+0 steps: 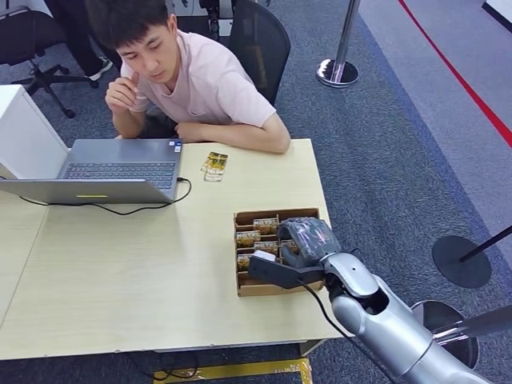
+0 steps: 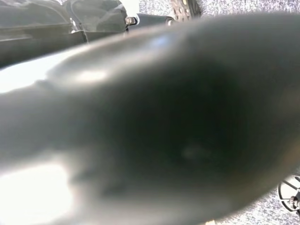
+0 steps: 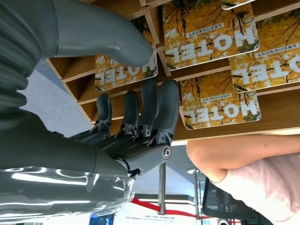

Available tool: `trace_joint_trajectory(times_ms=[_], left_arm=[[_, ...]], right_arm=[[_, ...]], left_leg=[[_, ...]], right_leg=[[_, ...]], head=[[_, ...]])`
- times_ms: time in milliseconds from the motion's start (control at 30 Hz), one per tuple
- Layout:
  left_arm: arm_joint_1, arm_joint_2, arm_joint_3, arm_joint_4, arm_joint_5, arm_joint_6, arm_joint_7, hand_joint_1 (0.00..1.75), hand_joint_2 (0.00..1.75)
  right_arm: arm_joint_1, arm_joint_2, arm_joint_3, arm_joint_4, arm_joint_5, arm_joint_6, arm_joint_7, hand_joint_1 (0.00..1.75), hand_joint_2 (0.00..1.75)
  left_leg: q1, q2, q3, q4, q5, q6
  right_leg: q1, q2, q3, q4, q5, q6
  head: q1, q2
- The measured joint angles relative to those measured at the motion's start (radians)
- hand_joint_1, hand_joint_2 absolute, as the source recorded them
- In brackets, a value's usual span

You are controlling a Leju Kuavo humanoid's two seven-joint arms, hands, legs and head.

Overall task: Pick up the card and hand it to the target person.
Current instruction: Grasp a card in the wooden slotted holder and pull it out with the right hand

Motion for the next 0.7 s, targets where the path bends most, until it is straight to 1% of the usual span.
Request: trace_joint_trajectory(times_ms=[333,700], left_arm=[[0.000,0.000,0.000,0.000,0.000,0.000,-0.005,0.00,0.00],[0.000,0.000,0.000,0.000,0.000,0.000,-0.003,0.00,0.00]], right_arm=[[-0.001,0.002,0.000,0.010,0.015,-0.012,0.024,0.99,1.75],[0.004,0.001,-0.002,0.010,0.017,-0.019,0.026,1.00,1.75]], left_leg=[[0.000,0.000,0.000,0.000,0.000,0.000],[0.000,0.000,0.000,0.000,0.000,0.000]], right_leg=[[0.000,0.000,0.000,0.000,0.000,0.000],[0.000,0.000,0.000,0.000,0.000,0.000]], head=[[0.000,0.000],[0.000,0.000]])
